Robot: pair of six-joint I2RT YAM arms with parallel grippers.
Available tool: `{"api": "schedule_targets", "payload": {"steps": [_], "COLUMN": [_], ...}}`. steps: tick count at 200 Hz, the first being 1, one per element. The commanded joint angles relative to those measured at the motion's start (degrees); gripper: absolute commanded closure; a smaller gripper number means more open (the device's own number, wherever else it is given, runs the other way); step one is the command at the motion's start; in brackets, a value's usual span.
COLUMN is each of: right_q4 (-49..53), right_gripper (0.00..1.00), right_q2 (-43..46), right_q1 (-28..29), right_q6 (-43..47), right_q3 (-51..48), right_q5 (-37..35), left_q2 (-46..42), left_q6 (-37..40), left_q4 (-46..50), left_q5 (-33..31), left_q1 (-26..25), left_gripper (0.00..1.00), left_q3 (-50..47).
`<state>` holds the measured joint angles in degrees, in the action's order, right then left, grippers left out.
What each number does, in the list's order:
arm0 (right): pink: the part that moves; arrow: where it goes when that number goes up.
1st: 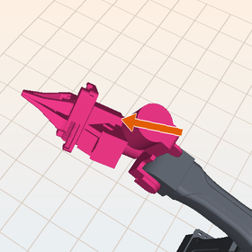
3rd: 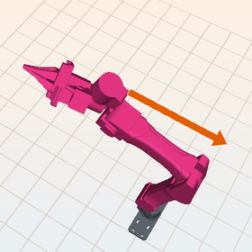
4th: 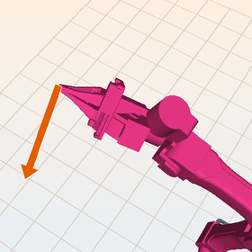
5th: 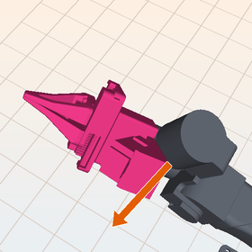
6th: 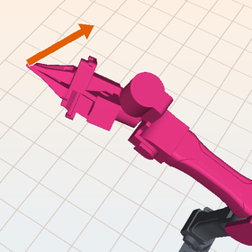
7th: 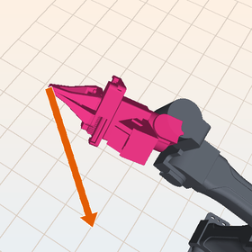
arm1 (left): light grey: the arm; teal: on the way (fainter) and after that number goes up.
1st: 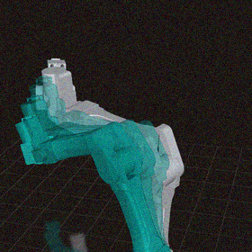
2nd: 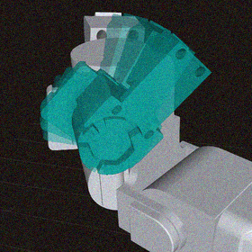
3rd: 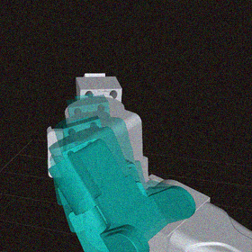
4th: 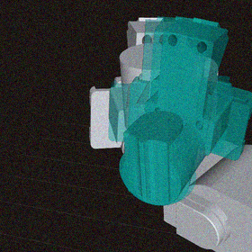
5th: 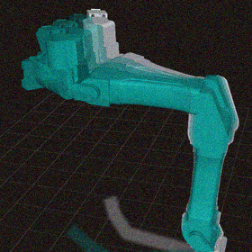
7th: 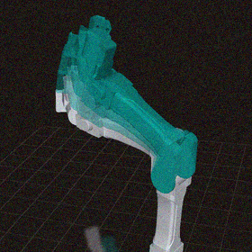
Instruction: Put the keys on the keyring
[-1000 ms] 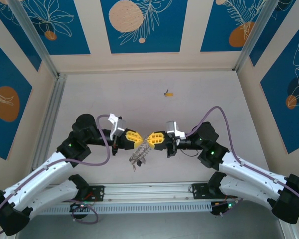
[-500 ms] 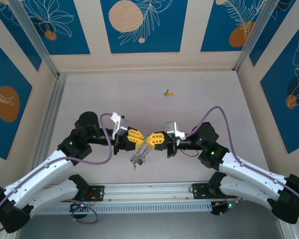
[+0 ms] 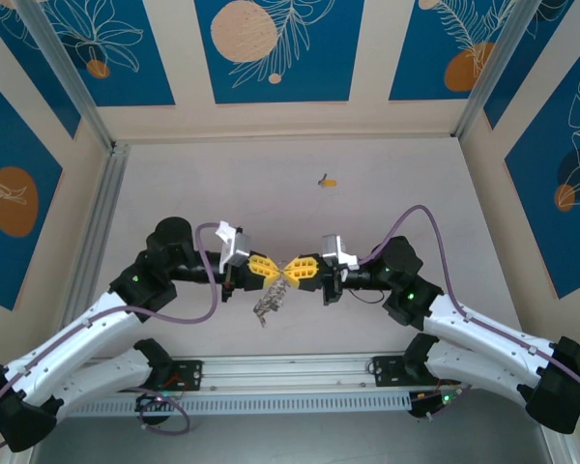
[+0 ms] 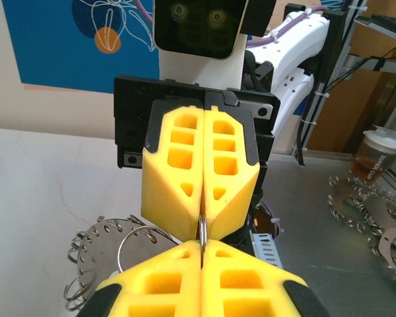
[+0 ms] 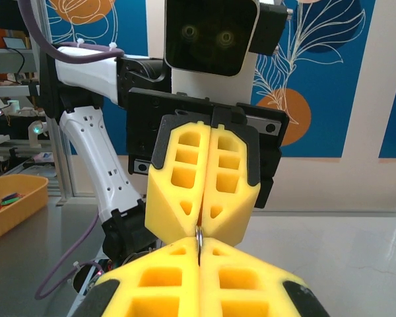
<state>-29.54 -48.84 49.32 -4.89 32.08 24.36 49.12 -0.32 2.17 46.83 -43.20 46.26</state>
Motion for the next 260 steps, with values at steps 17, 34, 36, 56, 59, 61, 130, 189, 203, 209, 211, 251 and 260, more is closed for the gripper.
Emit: {"api": "schedule_targets", "payload": {"steps": [17, 34, 36, 56, 59, 61, 130, 189, 203, 209, 211, 251, 260], "right_q4": [10.8, 17.4, 18.1, 24.3, 25.0, 25.3, 23.5, 22.7, 22.4, 22.2, 22.2, 22.0, 22.1], "right_gripper": [0.86, 0.74, 0.73, 0.62, 0.63, 0.63, 0.67, 0.72, 0.72, 0.72, 0.72, 0.72, 0.72], "right_q2": [4.2, 5.9, 6.1, 7.6, 7.7, 7.8, 8.2, 3.4, 3.0, 2.9, 2.8, 1.4, 0.9], "right_q1": [-0.3, -0.3, -0.3, -0.3, -0.3, -0.2, -1.5, -2.2, -2.2, -2.2, -2.2, -1.8, -1.5], "right_q6": [4.9, 7.0, 7.1, 8.8, 9.0, 9.1, 9.2, 9.8, 9.9, 10.0, 10.0, 9.7, 9.6], "right_q3": [2.0, 2.6, 2.6, 3.4, 3.4, 3.4, 2.2, 4.1, 4.2, 4.4, 4.5, 5.6, 5.6], "right_q5": [-3.2, -6.4, -7.0, -9.9, -10.1, -10.3, -11.7, -4.9, -4.2, -3.9, -3.7, 0.4, 0.6], "left_q2": [0.2, 1.9, 2.2, 4.7, 5.1, 5.4, 11.6, 14.8, 14.9, 14.9, 14.9, 15.0, 14.9], "left_q6": [9.9, 13.9, 14.4, 19.0, 19.7, 20.0, 23.8, 25.7, 25.8, 25.8, 25.9, 26.0, 26.1], "left_q4": [14.8, 21.5, 22.1, 29.5, 30.6, 31.1, 38.0, 41.4, 41.7, 41.8, 41.9, 42.6, 42.7], "left_q5": [-6.7, -8.5, -8.9, -11.5, -11.9, -12.3, -15.4, -15.7, -15.4, -15.4, -15.4, -15.9, -16.0], "left_q1": [-0.3, -0.5, -0.5, -1.0, -1.1, -1.2, -4.0, -5.7, -5.8, -5.8, -5.9, -6.3, -6.4], "left_gripper": [1.0, 1.0, 1.0, 1.0, 1.0, 1.0, 1.0, 1.0, 1.0, 1.0, 1.0, 1.0, 1.0], "left_q3": [8.2, 11.5, 11.8, 15.6, 16.3, 16.7, 22.2, 24.5, 24.7, 24.8, 24.8, 24.9, 24.9]}}
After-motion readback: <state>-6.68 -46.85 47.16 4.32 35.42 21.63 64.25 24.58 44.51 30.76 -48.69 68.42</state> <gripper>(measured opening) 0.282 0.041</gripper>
